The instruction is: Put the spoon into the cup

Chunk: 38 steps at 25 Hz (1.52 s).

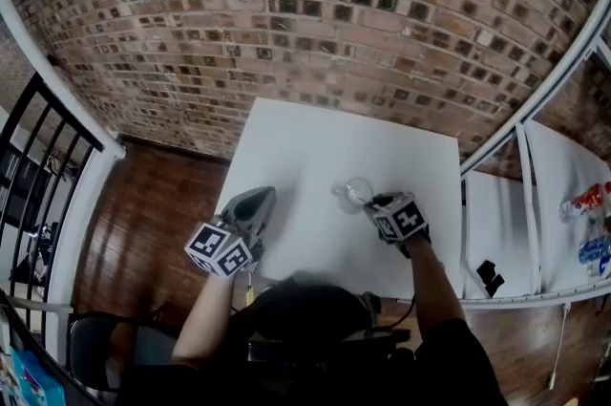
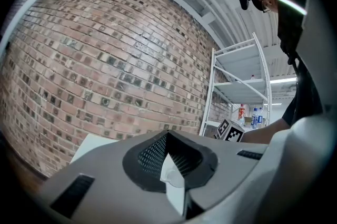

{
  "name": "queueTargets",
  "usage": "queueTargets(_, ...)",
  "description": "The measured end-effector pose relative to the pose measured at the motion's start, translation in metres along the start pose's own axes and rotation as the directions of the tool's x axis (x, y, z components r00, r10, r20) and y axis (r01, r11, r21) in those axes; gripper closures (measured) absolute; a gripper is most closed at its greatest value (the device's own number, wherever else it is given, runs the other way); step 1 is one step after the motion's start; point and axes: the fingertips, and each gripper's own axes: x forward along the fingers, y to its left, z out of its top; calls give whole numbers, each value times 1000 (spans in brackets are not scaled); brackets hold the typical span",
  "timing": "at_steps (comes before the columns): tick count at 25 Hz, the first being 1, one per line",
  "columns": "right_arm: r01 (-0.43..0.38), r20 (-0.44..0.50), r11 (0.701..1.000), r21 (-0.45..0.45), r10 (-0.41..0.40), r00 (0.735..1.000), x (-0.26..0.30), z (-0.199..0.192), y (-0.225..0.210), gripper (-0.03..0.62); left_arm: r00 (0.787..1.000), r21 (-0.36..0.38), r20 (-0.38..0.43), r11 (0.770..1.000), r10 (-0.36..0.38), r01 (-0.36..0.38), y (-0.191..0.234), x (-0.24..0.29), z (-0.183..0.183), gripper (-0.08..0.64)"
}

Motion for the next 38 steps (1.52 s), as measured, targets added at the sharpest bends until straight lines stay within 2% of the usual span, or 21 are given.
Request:
queueTargets(10, -24, 45, 1000, 16, 23, 999, 7, 4, 0, 459, 1000, 5, 3, 1000, 20, -20, 8, -3, 0, 557)
queueTargets(13, -27, 71, 999, 16, 26, 997, 7, 5, 3, 413, 1000, 5, -1, 1000, 14, -14, 7, 0, 1, 557)
queueTargets(17, -13, 148, 999, 32, 8, 989, 2, 9, 3, 413, 1000, 9, -10, 1000, -4, 4, 4, 4, -1, 557)
queueTargets(20, 1, 243, 998, 66, -17, 970, -14, 19, -1, 413, 1000, 14, -14, 1000, -15, 15, 5, 7, 1, 557)
queueTargets(23, 24, 400, 989, 146, -81, 913, -48, 36, -12, 437, 999, 27, -12, 999, -39, 40, 5, 16, 8, 557)
queueTargets(26, 20, 543, 971, 238, -151, 826, -88, 49, -23, 502, 997, 42, -5, 996, -74, 75, 2, 26, 16, 557)
queueTargets(29, 36, 636, 955, 295, -225, 738, -125, 52, -30, 586, 995, 49, 6, 994, -95, 95, -2, 31, 22, 557)
queueTargets(32, -12, 701, 924, 382, -282, 655, -153, 45, -37, 588, 994, 47, 5, 993, -111, 111, -6, 36, 22, 557)
queueTargets(34, -13, 712, 909, 417, -318, 626, -164, 36, -41, 589, 992, 40, 5, 992, -123, 122, -10, 38, 21, 557)
queueTargets(38, 47, 714, 901, 431, -372, 593, -180, 21, -39, 589, 991, 28, 6, 991, -134, 134, -15, 35, 18, 557)
